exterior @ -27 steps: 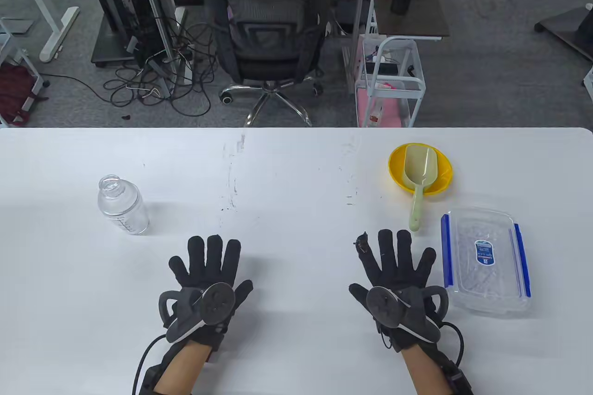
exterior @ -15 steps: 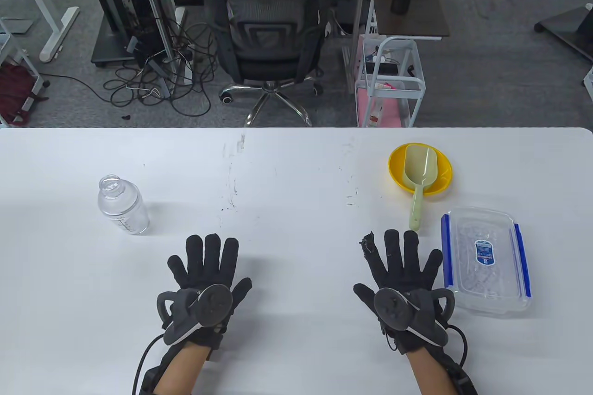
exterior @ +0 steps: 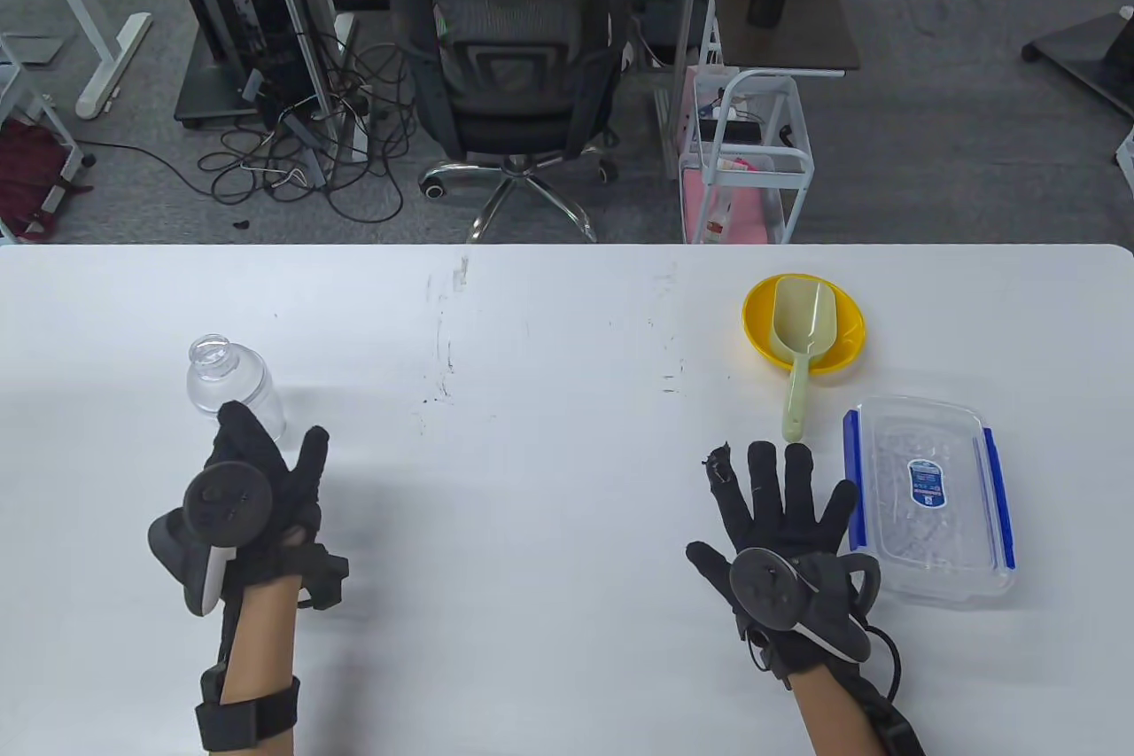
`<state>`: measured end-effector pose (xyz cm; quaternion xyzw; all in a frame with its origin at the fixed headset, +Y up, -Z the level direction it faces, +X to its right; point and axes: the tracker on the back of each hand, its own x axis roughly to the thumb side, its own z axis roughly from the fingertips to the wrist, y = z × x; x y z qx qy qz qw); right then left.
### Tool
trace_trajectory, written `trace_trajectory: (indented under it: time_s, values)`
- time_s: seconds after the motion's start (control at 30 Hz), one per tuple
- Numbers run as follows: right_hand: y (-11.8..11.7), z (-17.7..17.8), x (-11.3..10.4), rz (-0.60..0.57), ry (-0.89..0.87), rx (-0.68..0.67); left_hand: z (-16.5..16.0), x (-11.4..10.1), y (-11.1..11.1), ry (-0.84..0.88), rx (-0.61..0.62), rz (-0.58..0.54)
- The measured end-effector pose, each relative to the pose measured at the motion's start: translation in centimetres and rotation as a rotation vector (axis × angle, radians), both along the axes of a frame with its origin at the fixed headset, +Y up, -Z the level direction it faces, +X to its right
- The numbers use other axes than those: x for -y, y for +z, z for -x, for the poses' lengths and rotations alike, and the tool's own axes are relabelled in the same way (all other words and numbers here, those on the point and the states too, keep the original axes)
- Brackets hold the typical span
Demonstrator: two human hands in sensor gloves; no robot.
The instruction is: Shake ice in a plastic shaker with both hands
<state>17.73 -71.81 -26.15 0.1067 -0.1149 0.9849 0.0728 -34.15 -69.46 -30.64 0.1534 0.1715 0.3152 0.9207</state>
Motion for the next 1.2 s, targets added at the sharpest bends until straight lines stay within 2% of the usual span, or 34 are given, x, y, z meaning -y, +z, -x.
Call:
trace_trajectory:
  time_s: [0.17, 0.27, 0.4, 0.43, 0.6, 0.7, 0.83, 0.93, 1.03, 1.13, 1.2]
  values:
    - [-0.2, -0.2, 0.1, 0.019, -0.007, 0.012, 3.0, 0.2, -2.4, 0.072, -0.091, 0.043]
    - [-0.3, -0.2, 0.2, 0.025, -0.009, 0.016, 4.7, 0.6, -4.1, 0.119, -0.084, 0.078]
    - [-0.5, -0.3, 0.4, 0.036, 0.013, 0.036, 6.7, 2.0, -5.8, 0.294, -0.122, -0.112]
    - [-0.6, -0.4, 0.4, 0.039, 0.01, 0.041, 7.0, 2.3, -6.2, 0.337, -0.097, -0.145]
    - [-0.7, -0.7, 0.5, 0.045, -0.007, 0.049, 8.0, 2.7, -7.4, 0.369, -0.032, -0.133]
    - [-0.7, -0.7, 0.5, 0.049, -0.012, 0.048, 8.1, 3.0, -8.0, 0.43, -0.012, -0.128]
    - [-0.7, -0.7, 0.5, 0.047, -0.013, 0.046, 8.0, 3.8, -8.3, 0.414, -0.034, -0.101]
    - [-0.5, -0.6, 0.3, 0.035, -0.019, 0.034, 7.7, 3.5, -8.0, 0.454, -0.043, -0.133]
    - [-0.4, -0.4, 0.1, 0.02, -0.025, 0.019, 7.0, 3.3, -7.4, 0.392, -0.02, -0.182]
    - [-0.3, 0.0, -0.1, -0.016, -0.025, -0.004, 5.4, 2.2, -7.0, 0.472, 0.066, -0.258]
    - [-0.2, 0.5, -0.2, -0.088, -0.035, -0.031, 3.6, 0.1, -6.8, 0.499, 0.155, -0.315]
